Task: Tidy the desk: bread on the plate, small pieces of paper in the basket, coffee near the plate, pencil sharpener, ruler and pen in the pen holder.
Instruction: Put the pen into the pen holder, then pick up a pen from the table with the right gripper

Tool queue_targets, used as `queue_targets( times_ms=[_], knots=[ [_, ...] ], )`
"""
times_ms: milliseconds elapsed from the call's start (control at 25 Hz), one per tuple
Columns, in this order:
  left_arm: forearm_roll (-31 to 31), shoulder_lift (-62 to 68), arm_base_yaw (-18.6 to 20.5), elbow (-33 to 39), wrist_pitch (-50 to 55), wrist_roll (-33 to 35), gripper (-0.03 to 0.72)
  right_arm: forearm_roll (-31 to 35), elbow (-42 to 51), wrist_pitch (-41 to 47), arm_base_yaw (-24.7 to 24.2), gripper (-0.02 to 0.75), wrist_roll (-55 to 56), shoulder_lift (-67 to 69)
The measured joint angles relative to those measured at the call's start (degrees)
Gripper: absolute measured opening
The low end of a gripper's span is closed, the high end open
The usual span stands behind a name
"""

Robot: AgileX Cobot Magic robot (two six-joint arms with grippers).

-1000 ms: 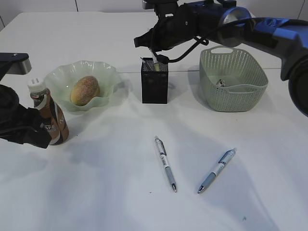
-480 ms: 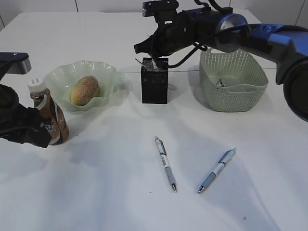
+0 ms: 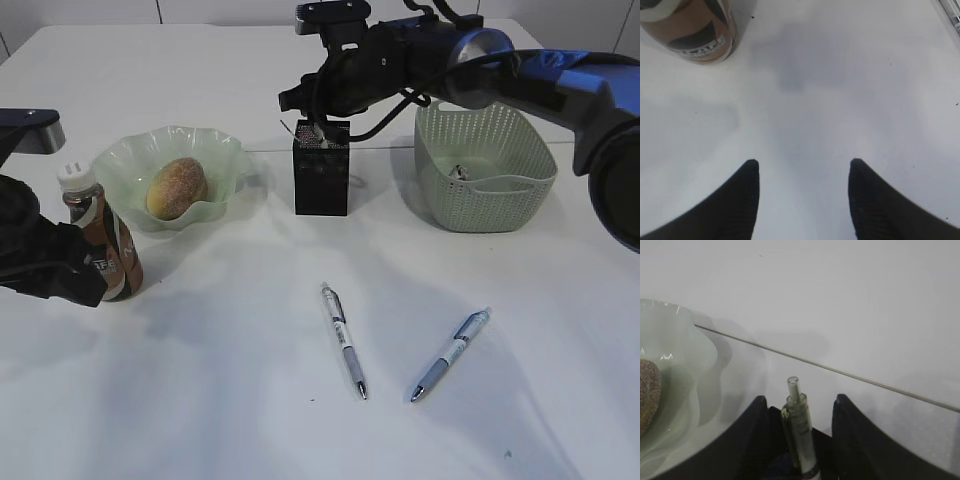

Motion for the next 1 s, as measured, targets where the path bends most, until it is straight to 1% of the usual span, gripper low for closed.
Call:
queue_targets(
  times_ms=[360, 480, 640, 680, 720, 880, 960, 1000],
  knots=[
    [0.0, 0.0, 0.0, 0.0, 0.0, 0.0, 0.400, 0.0, 0.3, 0.7, 0.0, 0.352, 0.0, -4.7],
    [0.0, 0.0, 0.0, 0.0, 0.0, 0.0, 0.400, -0.2, 0.3, 4.4, 0.0, 0.352, -0.4, -6.4],
    [0.0, 0.0, 0.0, 0.0, 0.0, 0.0, 0.400, -0.2, 0.3, 11.7, 0.0, 0.352, -0.4, -10.0],
    [0.0, 0.0, 0.0, 0.0, 0.0, 0.0, 0.400, -0.2, 0.3, 12.0, 0.0, 0.352, -0.4, -10.1],
    [0.0, 0.0, 0.0, 0.0, 0.0, 0.0, 0.400, -0.3, 0.3, 15.9, 0.0, 0.352, -0.4, -11.7],
    [0.0, 0.0, 0.0, 0.0, 0.0, 0.0, 0.400, -0.3, 0.3, 25.9, 0.0, 0.352, -0.4, -14.4],
    [0.0, 0.0, 0.0, 0.0, 0.0, 0.0, 0.400, -0.2, 0.3, 28.7, 0.0, 0.353, -0.4, -14.8],
    [0.0, 0.0, 0.0, 0.0, 0.0, 0.0, 0.400, -0.1, 0.3, 32.9, 0.0, 0.353, -0.4, -15.1]
  ],
)
